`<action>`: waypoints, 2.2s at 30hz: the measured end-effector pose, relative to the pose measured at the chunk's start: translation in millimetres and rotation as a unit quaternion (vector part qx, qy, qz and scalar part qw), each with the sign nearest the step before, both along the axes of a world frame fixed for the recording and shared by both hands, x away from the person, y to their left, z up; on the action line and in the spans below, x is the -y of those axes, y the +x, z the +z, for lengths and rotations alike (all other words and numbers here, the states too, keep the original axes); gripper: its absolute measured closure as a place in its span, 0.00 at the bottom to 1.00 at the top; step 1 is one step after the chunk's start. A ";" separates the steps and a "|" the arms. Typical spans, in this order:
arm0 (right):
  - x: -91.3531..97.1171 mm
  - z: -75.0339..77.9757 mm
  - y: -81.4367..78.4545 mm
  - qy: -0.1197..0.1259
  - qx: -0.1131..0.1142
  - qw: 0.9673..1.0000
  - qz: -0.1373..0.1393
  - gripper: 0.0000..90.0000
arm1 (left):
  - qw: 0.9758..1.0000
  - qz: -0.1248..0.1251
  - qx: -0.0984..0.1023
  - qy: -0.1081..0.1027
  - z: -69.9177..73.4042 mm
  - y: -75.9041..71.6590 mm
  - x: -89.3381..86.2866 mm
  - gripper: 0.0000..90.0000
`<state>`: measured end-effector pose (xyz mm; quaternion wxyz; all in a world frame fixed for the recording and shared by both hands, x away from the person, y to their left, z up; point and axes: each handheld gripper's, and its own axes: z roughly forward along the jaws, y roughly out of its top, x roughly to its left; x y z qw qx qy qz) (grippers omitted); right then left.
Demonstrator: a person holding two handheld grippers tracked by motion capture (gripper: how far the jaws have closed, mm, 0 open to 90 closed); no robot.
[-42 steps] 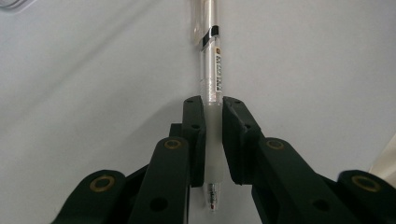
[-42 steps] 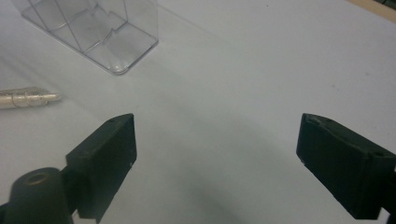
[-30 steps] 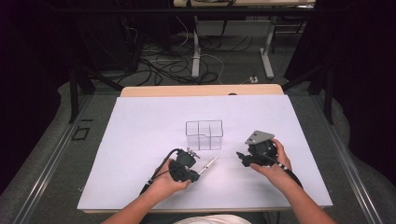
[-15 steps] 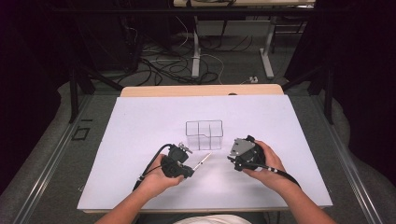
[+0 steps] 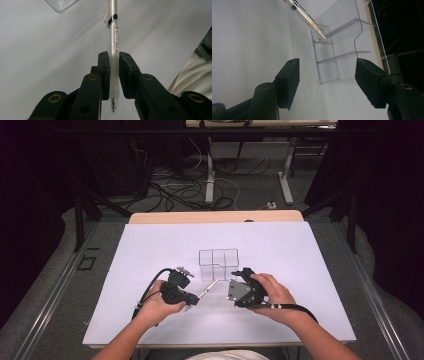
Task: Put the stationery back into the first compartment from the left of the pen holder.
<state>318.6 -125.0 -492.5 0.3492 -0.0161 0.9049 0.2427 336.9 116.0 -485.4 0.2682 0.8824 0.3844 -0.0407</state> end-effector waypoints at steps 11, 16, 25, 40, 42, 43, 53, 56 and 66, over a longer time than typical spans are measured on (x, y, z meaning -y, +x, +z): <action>-32.2 -5.2 -13.2 -0.026 0.043 0.996 0.073 0.45 | 1.000 -0.006 -0.008 -0.009 4.4 0.4 -8.9 0.89; -40.7 -8.0 -15.9 -0.040 0.056 0.993 0.095 0.50 | 1.000 -0.008 -0.013 -0.009 2.5 0.4 -8.4 0.89; -46.0 -14.3 -17.9 -0.054 0.082 0.986 0.132 0.58 | 1.000 -0.012 -0.023 -0.008 -2.2 0.3 -5.0 0.89; -52.5 -28.3 -23.8 -0.107 0.119 0.969 0.189 0.69 | 0.999 -0.026 -0.038 -0.012 -8.1 -1.4 4.7 0.89; -53.6 -30.7 -24.9 -0.110 0.119 0.968 0.191 0.70 | 0.999 -0.029 -0.041 -0.011 -7.8 -2.4 6.3 0.89; -54.2 -30.7 -24.8 -0.115 0.121 0.966 0.195 0.71 | 0.999 -0.032 -0.038 -0.012 -8.3 -2.3 7.2 0.89; -57.5 -34.1 -28.1 -0.133 0.119 0.963 0.202 0.81 | 0.998 -0.041 -0.041 -0.013 -8.9 -3.6 12.2 0.89; -58.3 -34.5 -28.6 -0.140 0.111 0.962 0.208 0.85 | 0.998 -0.041 -0.041 -0.013 -9.1 -3.4 12.4 0.89; -59.1 -36.6 -29.5 -0.154 0.118 0.957 0.216 0.88 | 0.998 -0.037 -0.045 -0.016 -10.2 -3.6 12.6 0.89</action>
